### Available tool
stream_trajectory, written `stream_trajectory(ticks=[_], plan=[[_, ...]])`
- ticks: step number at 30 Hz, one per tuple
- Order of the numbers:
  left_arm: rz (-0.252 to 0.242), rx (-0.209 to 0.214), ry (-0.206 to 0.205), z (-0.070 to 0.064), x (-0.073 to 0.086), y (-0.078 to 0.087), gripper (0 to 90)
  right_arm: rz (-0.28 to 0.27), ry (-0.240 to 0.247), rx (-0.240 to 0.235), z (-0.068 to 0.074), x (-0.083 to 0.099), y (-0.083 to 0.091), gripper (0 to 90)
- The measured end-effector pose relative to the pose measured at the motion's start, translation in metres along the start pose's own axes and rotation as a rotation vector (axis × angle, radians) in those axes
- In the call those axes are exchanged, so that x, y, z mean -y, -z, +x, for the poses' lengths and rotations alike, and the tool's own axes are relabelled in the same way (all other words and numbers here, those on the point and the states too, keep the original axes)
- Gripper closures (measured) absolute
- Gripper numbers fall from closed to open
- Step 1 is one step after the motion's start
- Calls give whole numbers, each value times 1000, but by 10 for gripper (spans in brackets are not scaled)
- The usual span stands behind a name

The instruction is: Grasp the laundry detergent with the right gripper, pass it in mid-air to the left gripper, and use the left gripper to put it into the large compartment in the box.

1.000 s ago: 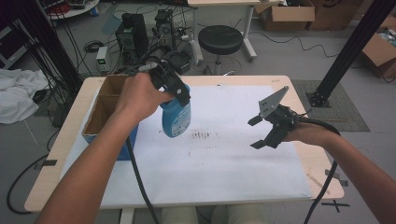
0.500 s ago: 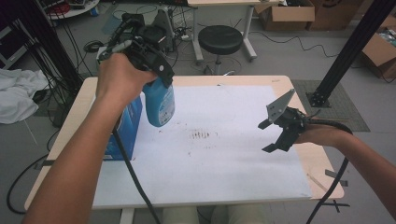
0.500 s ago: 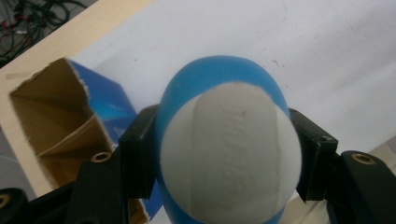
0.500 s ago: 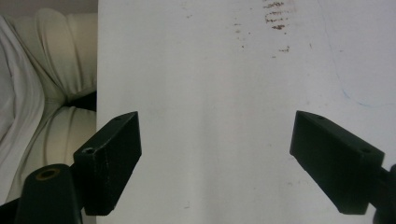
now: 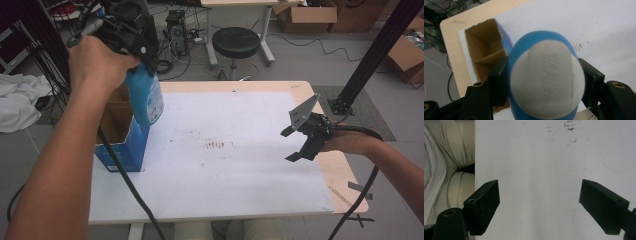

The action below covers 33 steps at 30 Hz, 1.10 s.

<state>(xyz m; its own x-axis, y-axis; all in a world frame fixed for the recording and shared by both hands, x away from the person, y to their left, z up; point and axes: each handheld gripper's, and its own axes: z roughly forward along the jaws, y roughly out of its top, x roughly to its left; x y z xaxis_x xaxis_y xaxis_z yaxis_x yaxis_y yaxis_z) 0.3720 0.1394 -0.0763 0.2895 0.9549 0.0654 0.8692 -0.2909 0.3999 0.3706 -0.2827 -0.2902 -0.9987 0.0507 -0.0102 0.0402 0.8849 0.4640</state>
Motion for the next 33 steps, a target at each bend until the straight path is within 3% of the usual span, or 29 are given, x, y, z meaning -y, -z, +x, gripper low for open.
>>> stream_trajectory(ticks=[7, 15, 22, 33], plan=[[-4, -37, 92, 27, 4, 7, 380, -3, -11, 1, -1, 5, 1, 165], [2, -76, 156, 51, 13, 1, 380, -7, -22, 1, -2, 9, 0, 170], [-10, -118, 193, 64, 17, -10, 380, -8, -27, -2, -3, 9, -1, 170], [-17, -133, 224, 84, 29, -33, 380, -8, -33, 2, -4, 11, -2, 174]])
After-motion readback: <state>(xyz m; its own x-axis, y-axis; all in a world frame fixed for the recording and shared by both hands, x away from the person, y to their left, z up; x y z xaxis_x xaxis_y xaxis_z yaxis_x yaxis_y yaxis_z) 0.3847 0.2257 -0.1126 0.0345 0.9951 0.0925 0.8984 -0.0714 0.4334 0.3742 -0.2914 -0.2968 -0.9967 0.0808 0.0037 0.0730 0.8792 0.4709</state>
